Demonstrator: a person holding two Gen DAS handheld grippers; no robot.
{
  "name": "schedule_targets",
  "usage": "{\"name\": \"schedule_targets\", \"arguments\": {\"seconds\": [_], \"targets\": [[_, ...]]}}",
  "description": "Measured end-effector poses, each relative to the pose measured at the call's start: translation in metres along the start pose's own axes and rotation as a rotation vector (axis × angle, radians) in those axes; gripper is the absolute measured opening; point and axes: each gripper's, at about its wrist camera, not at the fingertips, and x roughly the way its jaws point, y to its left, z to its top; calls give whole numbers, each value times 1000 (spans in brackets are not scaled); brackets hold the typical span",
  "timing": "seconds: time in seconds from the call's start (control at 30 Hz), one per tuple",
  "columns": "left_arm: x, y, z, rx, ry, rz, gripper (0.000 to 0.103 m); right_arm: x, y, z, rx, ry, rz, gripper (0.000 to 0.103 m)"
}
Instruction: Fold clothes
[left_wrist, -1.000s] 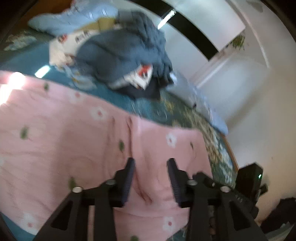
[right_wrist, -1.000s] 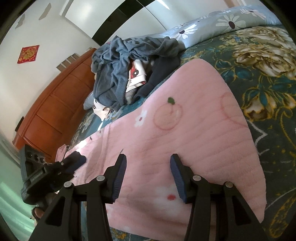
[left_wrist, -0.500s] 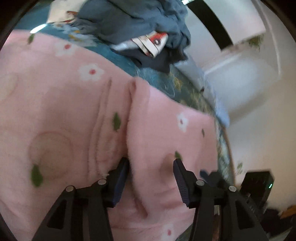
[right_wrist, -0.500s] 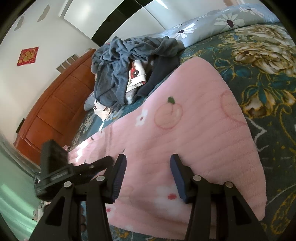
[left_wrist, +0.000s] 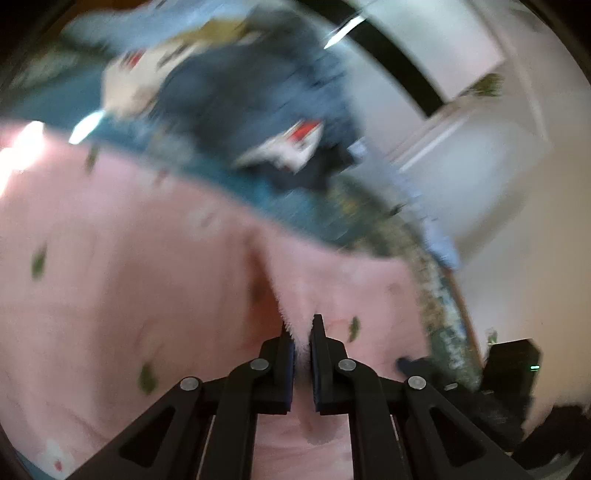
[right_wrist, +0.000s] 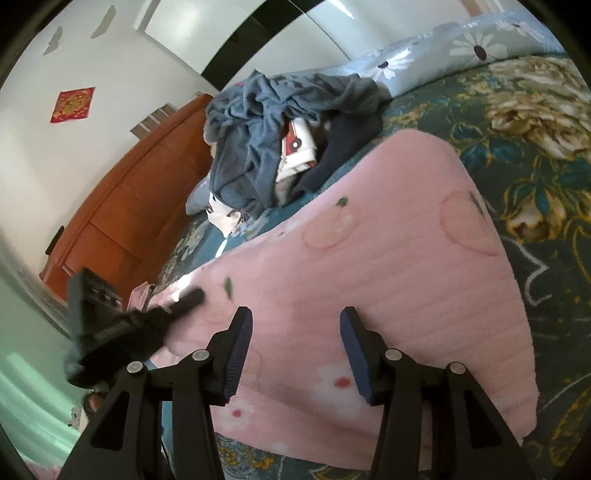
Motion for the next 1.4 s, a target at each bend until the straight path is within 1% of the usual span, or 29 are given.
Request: {"name": "schedule_targets", "arguments": {"seconds": [0.07,0.13,0.23,0.27,0.33,0.37,0.4,0.43,0.5,0.57,0.63,0.7,0.77,0.8,0.83,0.9,0.93,0.97,1.0,1.03,1.1,1.13,1.2,1.23,1.27,1.33,1.37,1.4], "targets": [[12,15,-10,-39,42,12,9,3,0,0,-8,15,-16,51],[11,20,-12,-50,26,-3,11,5,1,0,-17,27,-34,51],[9,19,-9,-33,30,4,11,-9,0,5,-44,-21,-81,51],[8,20,-9,-28,28,5,11,-16,-6,8,-36,-45,-95,51],[8,22,-10,-33,21,-2,11,-22,-19,11,8,-56,-107,51],[10,22,-10,-37,19,-8,11,-22,-30,10,46,-47,-116,51],[11,22,-10,-41,17,-14,11,-21,-39,8,75,-34,-116,51],[12,22,-10,-45,17,-19,11,-21,-46,5,98,-26,-96,51],[12,22,-10,-51,18,-26,11,-21,-52,1,106,-31,-68,50],[8,19,-10,-54,18,-29,12,-22,-47,1,101,-38,-84,50],[-6,17,-11,-40,-1,-38,13,-24,-33,2,68,-48,-104,51],[-22,17,-12,-31,-32,-50,18,-20,-15,1,6,-44,-80,51],[-41,26,-13,-59,-77,-56,23,-10,-1,-2,-41,-27,-50,59],[-51,33,-15,-75,-100,-48,26,-5,6,-4,-64,-18,-35,63],[-61,39,-16,-92,-122,-38,27,0,13,-5,-85,-8,-24,63],[-76,53,-19,-121,-155,-11,32,19,21,-12,-98,24,-48,63],[-83,60,-21,-134,-167,4,34,24,24,-13,-106,19,-54,64],[-88,67,-23,-148,-178,21,39,24,29,-14,-114,4,-45,67],[-92,74,-26,-162,-185,41,42,25,33,-15,-121,-9,-34,75],[-93,81,-28,-178,-186,61,42,27,36,-15,-127,-14,-14,82],[-98,93,-33,-212,-191,88,42,34,44,-19,-164,-3,-20,84],[-104,100,-34,-238,-211,102,42,38,49,-22,-184,5,-26,84],[-117,114,-36,-289,-250,129,42,48,55,-27,-240,38,-77,84],[-123,121,-37,-314,-269,143,42,50,57,-30,-262,43,-94,84],[-129,127,-38,-340,-289,157,42,50,57,-31,-269,38,-94,84],[-142,141,-40,-391,-327,184,48,46,52,-28,-230,26,-59,84],[-148,148,-41,-417,-347,198,56,45,49,-27,-212,20,-43,84],[-154,155,-42,-442,-366,212,60,45,48,-26,-203,20,-41,84]]}}
